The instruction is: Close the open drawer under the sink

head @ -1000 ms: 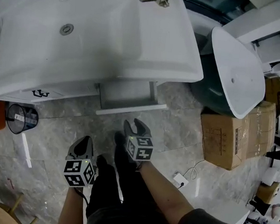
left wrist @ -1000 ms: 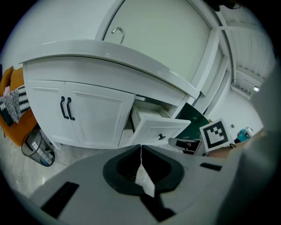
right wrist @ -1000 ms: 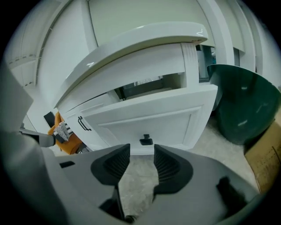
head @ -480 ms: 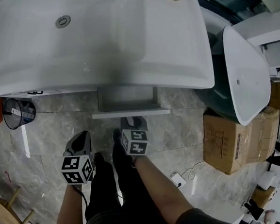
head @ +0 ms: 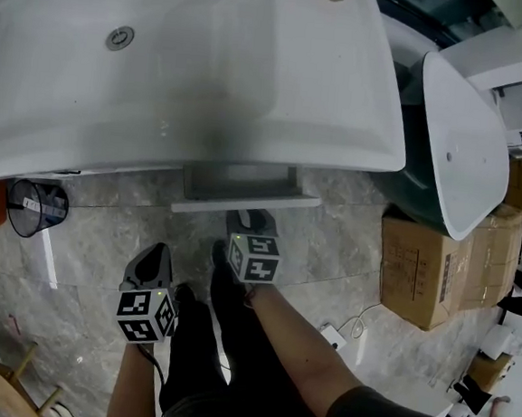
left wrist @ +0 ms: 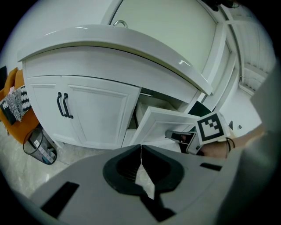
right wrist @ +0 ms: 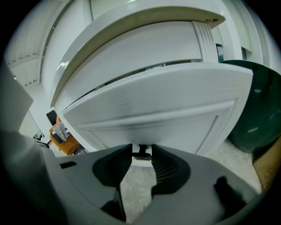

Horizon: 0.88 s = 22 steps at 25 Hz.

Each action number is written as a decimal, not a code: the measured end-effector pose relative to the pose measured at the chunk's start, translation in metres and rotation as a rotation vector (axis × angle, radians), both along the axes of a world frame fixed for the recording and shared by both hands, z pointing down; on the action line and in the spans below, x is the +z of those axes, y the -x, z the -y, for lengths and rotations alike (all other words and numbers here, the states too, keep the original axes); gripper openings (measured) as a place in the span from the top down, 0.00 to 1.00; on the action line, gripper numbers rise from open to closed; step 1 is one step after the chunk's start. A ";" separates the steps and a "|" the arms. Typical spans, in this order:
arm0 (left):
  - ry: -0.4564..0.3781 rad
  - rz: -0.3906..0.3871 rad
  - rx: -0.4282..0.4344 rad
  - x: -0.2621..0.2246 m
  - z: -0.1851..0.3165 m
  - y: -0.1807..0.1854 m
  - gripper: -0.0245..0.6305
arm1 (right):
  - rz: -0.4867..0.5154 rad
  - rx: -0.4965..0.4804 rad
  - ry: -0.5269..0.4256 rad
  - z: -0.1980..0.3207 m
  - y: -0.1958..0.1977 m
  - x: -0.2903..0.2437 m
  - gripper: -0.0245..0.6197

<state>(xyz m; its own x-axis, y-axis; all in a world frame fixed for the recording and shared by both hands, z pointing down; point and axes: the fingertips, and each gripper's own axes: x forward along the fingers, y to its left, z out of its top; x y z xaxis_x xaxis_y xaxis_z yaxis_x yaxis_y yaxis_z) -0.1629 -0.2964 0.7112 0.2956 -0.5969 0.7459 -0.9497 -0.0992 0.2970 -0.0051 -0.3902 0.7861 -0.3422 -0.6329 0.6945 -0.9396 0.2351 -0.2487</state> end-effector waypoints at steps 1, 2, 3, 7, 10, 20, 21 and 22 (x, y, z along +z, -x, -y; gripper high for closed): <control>-0.002 0.002 -0.002 0.000 0.002 0.001 0.94 | 0.003 -0.001 -0.004 0.005 0.001 0.000 0.74; -0.004 0.003 -0.005 -0.001 0.004 0.001 0.94 | 0.006 0.000 -0.009 0.011 0.001 -0.001 0.74; -0.006 0.001 -0.008 -0.002 0.006 0.001 0.94 | 0.008 0.001 -0.013 0.017 0.002 -0.001 0.74; -0.012 -0.005 -0.006 -0.005 0.011 -0.001 0.94 | 0.012 0.002 -0.026 0.039 0.004 -0.002 0.74; -0.009 -0.015 -0.017 -0.008 0.014 0.000 0.94 | 0.019 0.004 -0.031 0.049 0.007 -0.003 0.74; -0.027 -0.017 -0.026 -0.013 0.041 0.004 0.94 | 0.005 0.012 -0.052 0.083 0.011 -0.005 0.73; -0.026 -0.016 -0.025 -0.012 0.043 0.006 0.94 | 0.003 0.009 -0.055 0.086 0.011 -0.006 0.73; -0.025 -0.016 -0.025 -0.012 0.045 0.007 0.94 | 0.002 0.006 -0.057 0.089 0.011 -0.006 0.73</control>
